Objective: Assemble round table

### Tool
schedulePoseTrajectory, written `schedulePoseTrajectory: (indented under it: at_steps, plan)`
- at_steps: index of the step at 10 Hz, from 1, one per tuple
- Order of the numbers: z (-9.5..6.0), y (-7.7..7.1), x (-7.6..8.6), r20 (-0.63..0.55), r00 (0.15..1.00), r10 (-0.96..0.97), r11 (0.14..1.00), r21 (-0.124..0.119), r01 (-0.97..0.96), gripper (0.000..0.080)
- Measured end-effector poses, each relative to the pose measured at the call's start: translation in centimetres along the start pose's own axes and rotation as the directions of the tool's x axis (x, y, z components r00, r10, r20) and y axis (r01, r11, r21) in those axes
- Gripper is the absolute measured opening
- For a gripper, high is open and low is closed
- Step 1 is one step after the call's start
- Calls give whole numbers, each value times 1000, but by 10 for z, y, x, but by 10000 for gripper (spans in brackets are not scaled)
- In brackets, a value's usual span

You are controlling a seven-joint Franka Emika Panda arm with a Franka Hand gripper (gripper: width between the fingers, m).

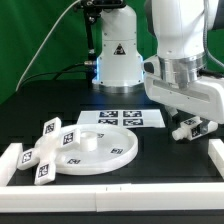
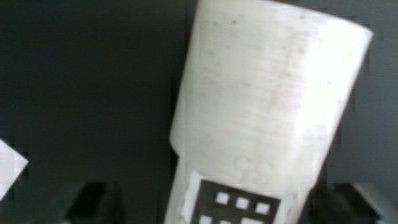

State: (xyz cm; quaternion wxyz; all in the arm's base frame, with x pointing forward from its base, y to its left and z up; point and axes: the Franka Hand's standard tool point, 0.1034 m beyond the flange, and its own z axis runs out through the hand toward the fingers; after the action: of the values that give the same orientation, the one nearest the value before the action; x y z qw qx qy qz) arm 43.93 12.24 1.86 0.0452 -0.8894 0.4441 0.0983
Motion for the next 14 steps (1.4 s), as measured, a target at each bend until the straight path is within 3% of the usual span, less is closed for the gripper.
schedulePoseTrajectory:
  at_steps: [1,2,3,4,5,7,8,9,13,14]
  plan:
    - [0,0,0,0,1000,0,1000,0,0,354]
    - [0,0,0,0,1000,-1,1000,0,1,310]
    - [0,0,0,0,1000,5,1000,0,-5,310]
    - [-2,3,0,14,1000,15,1000,-16,-15,310]
    - [-12,12,2,41,998,49,998,-48,-47,310]
    - [-26,33,6,54,941,333,943,-47,-331,311]
    - [-28,44,-2,45,891,451,892,-59,-448,311]
    - [-26,42,-10,34,864,503,864,-56,-501,311]
    - [-24,39,-13,46,732,679,734,-62,-677,312]
    - [-25,44,-14,33,605,795,605,-88,-791,312]
